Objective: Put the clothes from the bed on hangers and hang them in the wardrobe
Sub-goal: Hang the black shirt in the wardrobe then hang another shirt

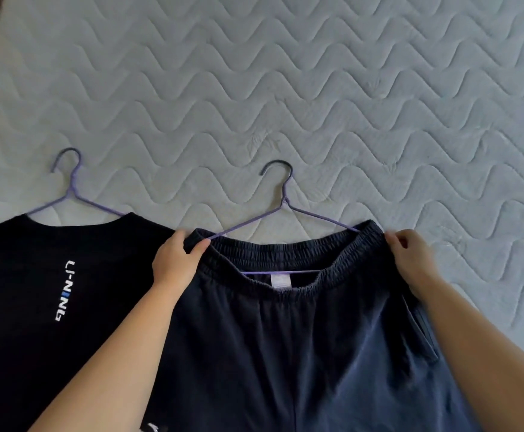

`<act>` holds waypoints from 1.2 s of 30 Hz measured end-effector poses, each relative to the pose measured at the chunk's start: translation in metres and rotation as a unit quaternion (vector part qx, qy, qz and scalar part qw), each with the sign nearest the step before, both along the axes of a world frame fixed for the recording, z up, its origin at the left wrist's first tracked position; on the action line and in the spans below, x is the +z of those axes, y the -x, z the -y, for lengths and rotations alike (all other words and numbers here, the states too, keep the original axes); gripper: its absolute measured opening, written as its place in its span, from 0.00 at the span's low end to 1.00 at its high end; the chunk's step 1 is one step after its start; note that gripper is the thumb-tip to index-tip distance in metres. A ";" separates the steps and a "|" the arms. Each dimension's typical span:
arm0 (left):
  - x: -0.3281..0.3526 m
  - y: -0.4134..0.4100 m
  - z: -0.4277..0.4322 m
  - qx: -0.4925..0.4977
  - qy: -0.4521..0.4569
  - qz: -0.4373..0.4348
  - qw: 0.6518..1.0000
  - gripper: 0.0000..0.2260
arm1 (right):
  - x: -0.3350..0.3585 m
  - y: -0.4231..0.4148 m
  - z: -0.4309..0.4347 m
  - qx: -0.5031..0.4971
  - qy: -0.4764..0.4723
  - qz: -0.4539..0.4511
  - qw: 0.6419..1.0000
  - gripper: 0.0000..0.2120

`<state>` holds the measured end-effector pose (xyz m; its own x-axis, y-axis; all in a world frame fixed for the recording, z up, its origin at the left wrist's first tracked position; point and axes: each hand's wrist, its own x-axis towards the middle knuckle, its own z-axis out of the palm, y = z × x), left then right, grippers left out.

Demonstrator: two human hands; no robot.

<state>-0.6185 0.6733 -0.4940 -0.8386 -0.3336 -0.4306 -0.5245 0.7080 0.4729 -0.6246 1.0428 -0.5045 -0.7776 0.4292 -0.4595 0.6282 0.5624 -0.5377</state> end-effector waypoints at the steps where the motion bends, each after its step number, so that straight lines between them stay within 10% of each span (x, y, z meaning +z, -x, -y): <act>1: 0.001 0.002 0.001 -0.005 -0.005 0.013 1.000 0.17 | 0.002 0.000 0.001 0.002 0.002 0.002 1.000 0.16; 7: 0.027 -0.003 -0.001 -0.057 0.072 0.043 0.995 0.21 | 0.027 -0.023 0.012 0.038 -0.038 -0.032 0.998 0.14; 13: 0.084 -0.096 -0.012 0.112 -0.076 -0.047 0.990 0.14 | 0.062 -0.117 0.020 0.002 -0.054 -0.002 0.999 0.20; 23: 0.139 -0.339 -0.027 0.391 -0.189 0.097 0.896 0.08 | 0.143 -0.287 0.018 -0.121 0.091 0.108 0.983 0.22; 36: 0.234 -0.555 -0.050 0.477 -0.177 0.015 0.861 0.06 | 0.192 -0.369 -0.026 0.252 0.078 0.196 0.945 0.03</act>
<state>-0.0632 0.7236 -0.2604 -0.2427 -0.7070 -0.6643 -0.8032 -0.2376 0.5463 -0.2553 1.0691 -0.3121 -0.6224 -0.0463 -0.7814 0.4701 0.7760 -0.4205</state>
